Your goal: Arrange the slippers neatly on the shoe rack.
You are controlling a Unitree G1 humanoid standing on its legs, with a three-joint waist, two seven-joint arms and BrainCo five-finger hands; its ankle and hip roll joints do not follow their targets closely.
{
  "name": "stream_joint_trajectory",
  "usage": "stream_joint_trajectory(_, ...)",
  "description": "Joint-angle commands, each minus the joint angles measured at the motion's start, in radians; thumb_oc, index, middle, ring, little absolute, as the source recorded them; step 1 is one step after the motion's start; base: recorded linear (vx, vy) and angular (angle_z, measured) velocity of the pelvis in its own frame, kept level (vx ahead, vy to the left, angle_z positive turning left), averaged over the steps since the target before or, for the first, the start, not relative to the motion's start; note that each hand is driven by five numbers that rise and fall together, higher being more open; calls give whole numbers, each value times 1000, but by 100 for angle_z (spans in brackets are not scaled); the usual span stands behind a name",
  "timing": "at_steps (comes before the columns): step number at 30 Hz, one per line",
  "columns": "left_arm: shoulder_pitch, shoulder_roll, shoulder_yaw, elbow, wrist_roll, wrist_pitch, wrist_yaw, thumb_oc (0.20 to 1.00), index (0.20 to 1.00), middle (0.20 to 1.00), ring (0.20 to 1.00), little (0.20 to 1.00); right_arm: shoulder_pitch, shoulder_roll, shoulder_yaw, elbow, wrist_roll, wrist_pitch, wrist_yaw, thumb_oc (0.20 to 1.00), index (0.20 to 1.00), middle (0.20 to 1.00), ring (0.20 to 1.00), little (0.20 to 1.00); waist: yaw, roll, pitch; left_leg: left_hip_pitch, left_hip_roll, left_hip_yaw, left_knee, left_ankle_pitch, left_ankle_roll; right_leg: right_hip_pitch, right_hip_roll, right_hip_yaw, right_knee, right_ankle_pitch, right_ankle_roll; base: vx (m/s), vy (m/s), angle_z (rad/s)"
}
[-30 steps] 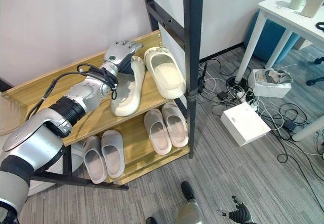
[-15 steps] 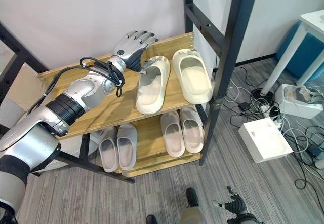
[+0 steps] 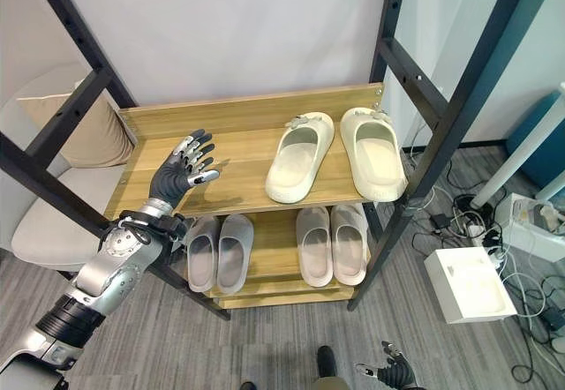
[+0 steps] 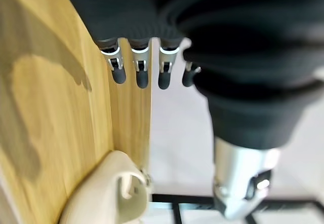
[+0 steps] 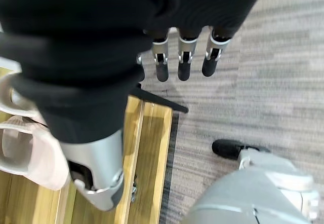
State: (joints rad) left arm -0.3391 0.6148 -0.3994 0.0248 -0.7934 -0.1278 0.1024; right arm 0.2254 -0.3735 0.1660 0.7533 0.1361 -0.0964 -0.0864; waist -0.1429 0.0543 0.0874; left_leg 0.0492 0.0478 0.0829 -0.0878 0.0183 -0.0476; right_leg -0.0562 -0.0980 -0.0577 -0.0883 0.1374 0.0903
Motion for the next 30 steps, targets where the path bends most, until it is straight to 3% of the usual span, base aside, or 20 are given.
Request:
stream_joint_trajectory(1,-105,-11,-16,70,-67,-19,-41,1000,1000,1000,1000,1000,-34,-27,31,10,0,0,-6,1000,1000,1000,1000,1000,-19,7,-11,-3,18,-31,1,0,-44,95,-14,-13,1,-137,55,0,0,0)
stream_joint_trajectory(7,-200,-94,-71,196,-14,-3,-9,1000,1000,1000,1000,1000,-94,-12,81,47,6,16,-25,1000,1000,1000,1000,1000,-23,6,-18,-3,20,-31,1,-1,-44,93,-13,-10,1,-138,56,0,0,0)
stream_joint_trajectory(9,-268,-166,-94,270,35,2,19,1000,1000,1000,1000,1000,-99,-1,97,53,0,23,-34,1000,1000,1000,1000,1000,-36,8,-19,1,21,-25,1,-3,-43,92,-12,-4,1,-137,56,0,0,0)
stream_joint_trajectory(19,-446,-321,-138,558,197,17,85,1000,1000,1000,1000,1000,-123,11,124,77,-8,30,-61,1000,1000,1000,1000,1000,-81,27,-18,14,25,-1,1,-8,-45,89,-9,20,1,-139,58,1,-2,-5)
stream_joint_trajectory(30,-425,-405,-201,424,170,15,69,1000,1000,1000,1000,1000,-119,18,118,74,-3,38,-68,1000,1000,1000,1000,1000,-86,41,-10,16,22,-5,1,-7,-41,94,-11,22,1,-142,56,0,-2,-3)
